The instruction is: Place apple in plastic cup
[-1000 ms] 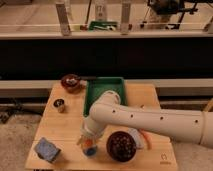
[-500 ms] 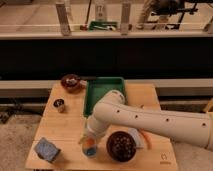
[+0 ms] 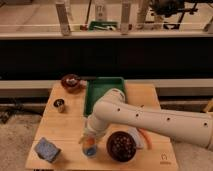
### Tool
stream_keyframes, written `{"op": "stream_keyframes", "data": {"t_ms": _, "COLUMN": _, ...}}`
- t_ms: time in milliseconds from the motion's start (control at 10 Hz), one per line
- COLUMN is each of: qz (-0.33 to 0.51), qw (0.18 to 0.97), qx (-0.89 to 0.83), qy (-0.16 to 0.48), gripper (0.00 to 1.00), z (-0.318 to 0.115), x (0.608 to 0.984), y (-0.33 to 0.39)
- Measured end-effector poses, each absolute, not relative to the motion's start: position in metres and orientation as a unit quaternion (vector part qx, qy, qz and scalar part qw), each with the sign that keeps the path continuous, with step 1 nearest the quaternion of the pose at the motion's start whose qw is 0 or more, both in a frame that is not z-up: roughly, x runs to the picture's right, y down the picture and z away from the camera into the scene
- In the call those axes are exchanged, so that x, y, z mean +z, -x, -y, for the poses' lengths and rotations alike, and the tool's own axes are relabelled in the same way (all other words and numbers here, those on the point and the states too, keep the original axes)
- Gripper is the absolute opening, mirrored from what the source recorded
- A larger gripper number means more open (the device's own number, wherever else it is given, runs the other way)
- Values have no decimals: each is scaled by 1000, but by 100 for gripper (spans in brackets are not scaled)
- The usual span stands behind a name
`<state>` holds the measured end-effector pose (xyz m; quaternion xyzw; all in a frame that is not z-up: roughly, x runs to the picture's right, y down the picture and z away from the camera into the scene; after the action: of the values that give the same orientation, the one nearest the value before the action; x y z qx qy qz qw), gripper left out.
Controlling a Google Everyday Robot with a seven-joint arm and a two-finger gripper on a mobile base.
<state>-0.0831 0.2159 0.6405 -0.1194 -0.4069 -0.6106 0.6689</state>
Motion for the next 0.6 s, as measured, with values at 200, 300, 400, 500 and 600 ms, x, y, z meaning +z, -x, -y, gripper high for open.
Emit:
{"op": "stream_keyframes", "data": {"t_ms": 200, "qz": 405, "qw": 670, "qx": -610, "qy": 123, "gripper": 0, "z": -215, "x": 640, "y": 81}}
{"op": "stream_keyframes", "data": {"t_ms": 300, "qz": 404, "qw": 670, "qx": -610, "qy": 124, "gripper": 0, "z": -215, "x": 639, "y": 80}}
{"op": "stream_keyframes", "data": {"t_ms": 400, "qz": 404, "qw": 670, "qx": -610, "qy": 124, "gripper": 0, "z": -215, "x": 639, "y": 79}}
{"op": "stream_keyframes", "data": {"t_ms": 500, "qz": 404, "qw": 671, "qx": -609, "qy": 122, "gripper": 0, "z": -215, "x": 638, "y": 78}}
{"op": "stream_keyframes", "data": {"t_ms": 600, "qz": 405, "qw": 672, "qx": -608, "qy": 120, "gripper": 0, "z": -214, "x": 638, "y": 77}}
